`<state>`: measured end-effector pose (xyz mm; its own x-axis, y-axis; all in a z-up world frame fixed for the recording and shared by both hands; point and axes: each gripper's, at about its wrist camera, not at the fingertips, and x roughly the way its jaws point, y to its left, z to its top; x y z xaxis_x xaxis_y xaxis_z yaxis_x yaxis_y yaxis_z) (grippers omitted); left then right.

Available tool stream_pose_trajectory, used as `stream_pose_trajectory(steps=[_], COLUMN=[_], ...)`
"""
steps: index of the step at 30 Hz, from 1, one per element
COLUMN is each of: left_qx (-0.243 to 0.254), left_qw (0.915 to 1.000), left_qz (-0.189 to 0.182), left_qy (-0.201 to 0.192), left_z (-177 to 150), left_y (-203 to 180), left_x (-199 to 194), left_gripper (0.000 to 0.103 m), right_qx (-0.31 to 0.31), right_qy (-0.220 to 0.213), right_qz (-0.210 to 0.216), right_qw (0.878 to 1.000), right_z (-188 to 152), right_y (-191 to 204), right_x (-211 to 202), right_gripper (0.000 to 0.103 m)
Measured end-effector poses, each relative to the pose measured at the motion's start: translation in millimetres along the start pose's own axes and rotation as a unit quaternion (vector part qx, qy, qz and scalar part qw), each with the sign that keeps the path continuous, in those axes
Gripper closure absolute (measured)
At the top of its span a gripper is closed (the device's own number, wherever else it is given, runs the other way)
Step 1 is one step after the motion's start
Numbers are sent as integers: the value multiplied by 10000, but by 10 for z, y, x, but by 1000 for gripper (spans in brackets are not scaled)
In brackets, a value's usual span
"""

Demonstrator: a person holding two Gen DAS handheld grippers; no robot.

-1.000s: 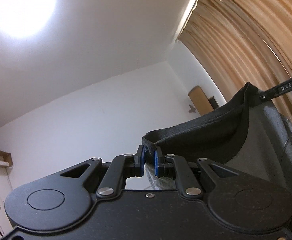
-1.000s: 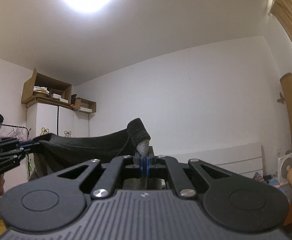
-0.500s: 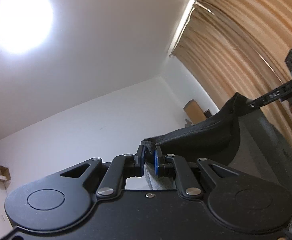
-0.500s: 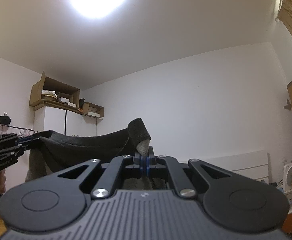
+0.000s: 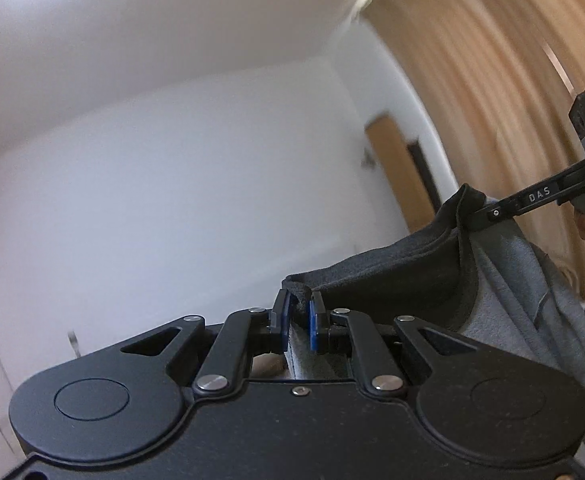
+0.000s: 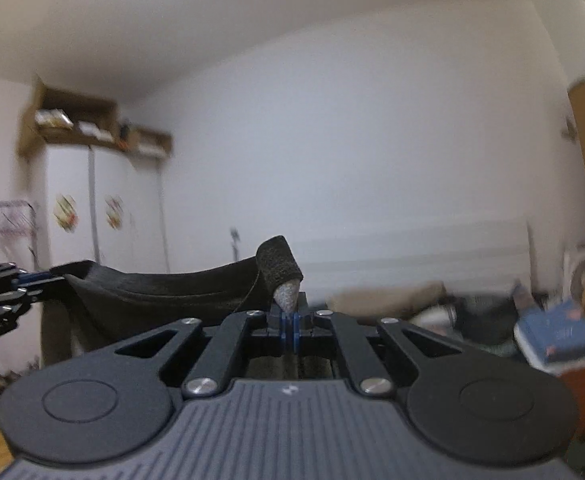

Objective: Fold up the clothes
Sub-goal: 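Lift the sweatshirt high with both grippers holding the black hem, then lower the sweatshirt onto the bed and open both grippers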

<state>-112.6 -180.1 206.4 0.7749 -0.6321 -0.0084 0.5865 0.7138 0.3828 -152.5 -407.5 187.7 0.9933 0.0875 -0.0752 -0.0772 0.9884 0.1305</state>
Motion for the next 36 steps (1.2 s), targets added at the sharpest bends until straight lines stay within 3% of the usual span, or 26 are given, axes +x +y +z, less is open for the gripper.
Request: stream_pose_trajectory(steps=[5, 10, 15, 20, 24, 28, 29, 32, 36], left_qx=[-258, -601, -1009, -1344, -1368, -1409, -1394, -1383, -1409], left_qw=[9968, 9875, 9736, 9584, 9499, 9441, 9440, 9444, 9453], left_qz=[-63, -136, -173, -242, -242, -201, -236, -185, -332], left_qy=[753, 1449, 2041, 2505, 2799, 2973, 2981, 2978, 2924], left_z=[-743, -1596, -2512, -3267, -3523, -3520, -3533, -3514, -3411], left_y=[33, 44, 101, 418, 380, 278, 285, 366, 464], left_x=[919, 1707, 2078, 2125, 2200, 2220, 2169, 1991, 1590], left_gripper=[94, 94, 94, 94, 93, 90, 87, 66, 54], right_qx=[160, 228, 165, 254, 166, -43, -85, -214, -197], right_qy=[614, 1059, 1349, 1703, 2088, 2188, 2143, 2132, 2254], right_qz=[-314, -514, -653, -809, -1025, -1122, -1124, -1062, -976], right_qw=[9975, 9928, 9886, 9817, 9724, 9693, 9702, 9710, 9692], right_z=[-642, -1255, -1946, -2537, -2890, -2992, -2971, -2933, -2904], right_y=[-256, -345, -425, -557, -595, -573, -547, -572, -567], right_x=[976, 1723, 2161, 2463, 2677, 2676, 2613, 2532, 2272], right_gripper=[100, 100, 100, 99, 96, 73, 65, 54, 49])
